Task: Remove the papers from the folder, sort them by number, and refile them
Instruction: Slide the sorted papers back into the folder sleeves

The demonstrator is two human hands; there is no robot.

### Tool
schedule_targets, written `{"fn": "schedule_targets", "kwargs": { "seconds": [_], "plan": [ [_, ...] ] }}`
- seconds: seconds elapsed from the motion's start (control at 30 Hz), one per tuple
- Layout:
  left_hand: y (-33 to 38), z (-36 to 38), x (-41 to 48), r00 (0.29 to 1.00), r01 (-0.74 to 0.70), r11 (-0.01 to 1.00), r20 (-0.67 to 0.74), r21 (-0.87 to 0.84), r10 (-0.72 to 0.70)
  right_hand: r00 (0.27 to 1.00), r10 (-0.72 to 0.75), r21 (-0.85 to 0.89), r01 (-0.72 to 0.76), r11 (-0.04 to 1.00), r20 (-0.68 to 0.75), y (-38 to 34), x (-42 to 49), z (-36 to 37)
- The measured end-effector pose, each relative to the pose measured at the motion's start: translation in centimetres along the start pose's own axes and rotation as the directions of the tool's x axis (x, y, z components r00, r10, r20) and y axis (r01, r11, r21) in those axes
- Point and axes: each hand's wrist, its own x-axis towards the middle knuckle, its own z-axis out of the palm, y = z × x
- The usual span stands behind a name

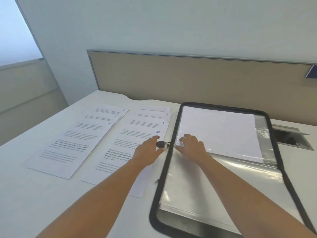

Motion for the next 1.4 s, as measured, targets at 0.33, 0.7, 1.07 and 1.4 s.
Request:
{"fn": "schedule_targets", "kwargs": {
  "seconds": [0.33, 0.7, 1.07, 1.4],
  "plan": [
    [-10.3, -4.0, 8.5, 0.999, 0.001, 0.996, 0.046, 0.093, -0.005, 0.998, -0.047, 0.154, 0.042, 0.987, 0.033, -8.5, 10.8, 2.1],
    [-14.8, -3.1, 16.5, 0.995, -0.095, 0.978, -0.01, 0.185, 0.099, 0.996, 0.077, 0.102, -0.072, 0.992, -0.046, -9.3, 18.8, 4.5],
    [-15.2, -0.6, 19.4, 0.992, -0.125, 0.971, 0.053, 0.202, 0.116, 0.869, 0.491, 0.508, -0.452, 0.733, 0.065, -6.6, 25.6, 1.2],
    [-16.7, -1.0, 19.2, 0.992, -0.123, 0.97, 0.041, 0.208, 0.117, 0.777, 0.596, 0.788, -0.49, 0.371, 0.202, -5.3, 27.6, -0.2]
  ]
}}
